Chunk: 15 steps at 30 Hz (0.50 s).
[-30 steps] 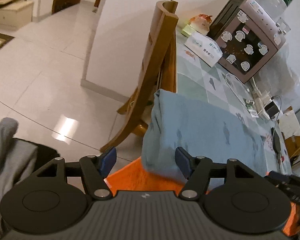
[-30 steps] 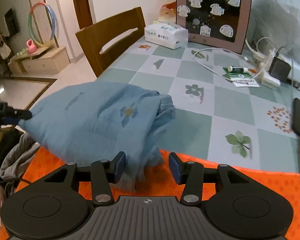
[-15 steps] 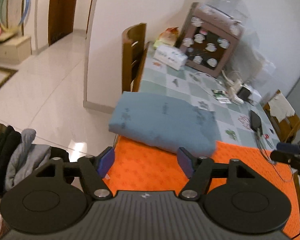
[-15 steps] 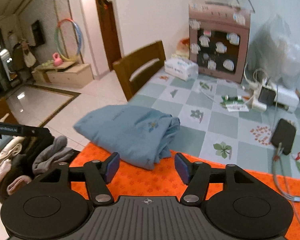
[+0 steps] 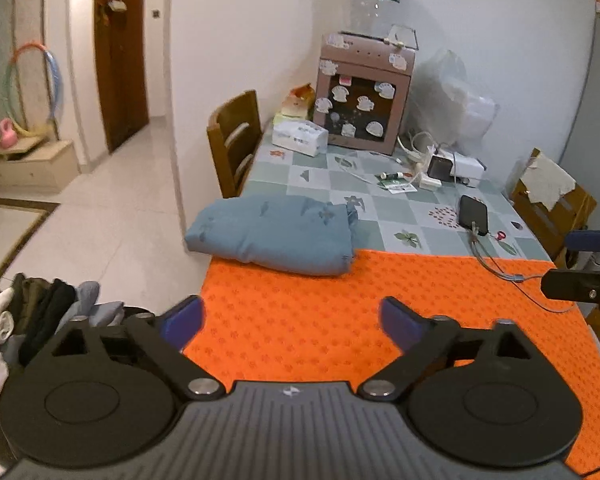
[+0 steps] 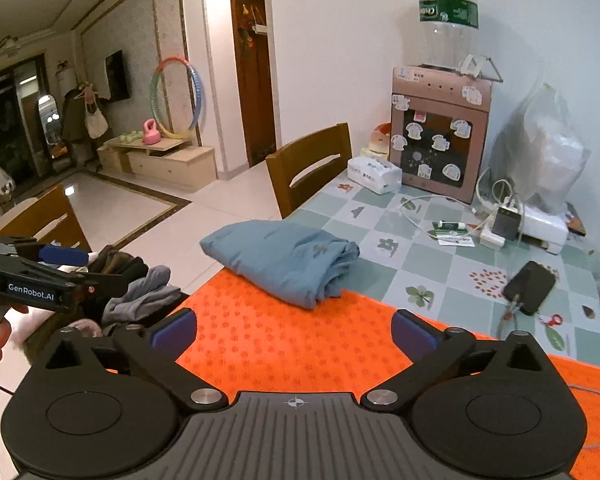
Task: Fold clothes
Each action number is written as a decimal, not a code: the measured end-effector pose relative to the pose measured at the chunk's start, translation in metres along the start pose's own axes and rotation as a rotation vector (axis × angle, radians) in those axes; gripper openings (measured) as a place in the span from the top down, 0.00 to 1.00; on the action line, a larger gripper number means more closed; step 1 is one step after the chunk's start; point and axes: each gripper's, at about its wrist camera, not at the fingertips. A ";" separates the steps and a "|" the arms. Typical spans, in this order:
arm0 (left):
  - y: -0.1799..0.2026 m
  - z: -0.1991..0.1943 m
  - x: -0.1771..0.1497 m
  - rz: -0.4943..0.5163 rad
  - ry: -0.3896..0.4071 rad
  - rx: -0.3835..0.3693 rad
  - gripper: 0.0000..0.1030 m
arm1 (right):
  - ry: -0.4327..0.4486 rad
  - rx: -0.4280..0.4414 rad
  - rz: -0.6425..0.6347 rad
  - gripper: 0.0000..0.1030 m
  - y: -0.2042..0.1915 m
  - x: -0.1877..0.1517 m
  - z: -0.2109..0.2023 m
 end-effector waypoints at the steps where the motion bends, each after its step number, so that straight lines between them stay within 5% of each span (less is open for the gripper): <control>1: 0.009 -0.010 -0.005 0.005 0.027 0.006 0.00 | 0.000 -0.001 -0.004 0.00 0.000 -0.003 -0.007; 6: 0.048 -0.043 -0.033 0.033 0.085 0.034 0.00 | 0.002 -0.007 -0.027 0.00 0.001 -0.023 -0.034; 15: 0.091 -0.066 -0.079 0.004 0.052 0.140 0.00 | -0.014 -0.025 -0.023 0.00 -0.002 -0.061 -0.050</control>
Point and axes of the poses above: each gripper's, at about its wrist camera, not at the fingertips, and z roughly the way its jaws point, y to its right, x to its top, and after that the axes turned 5 degrees about z, right-handed
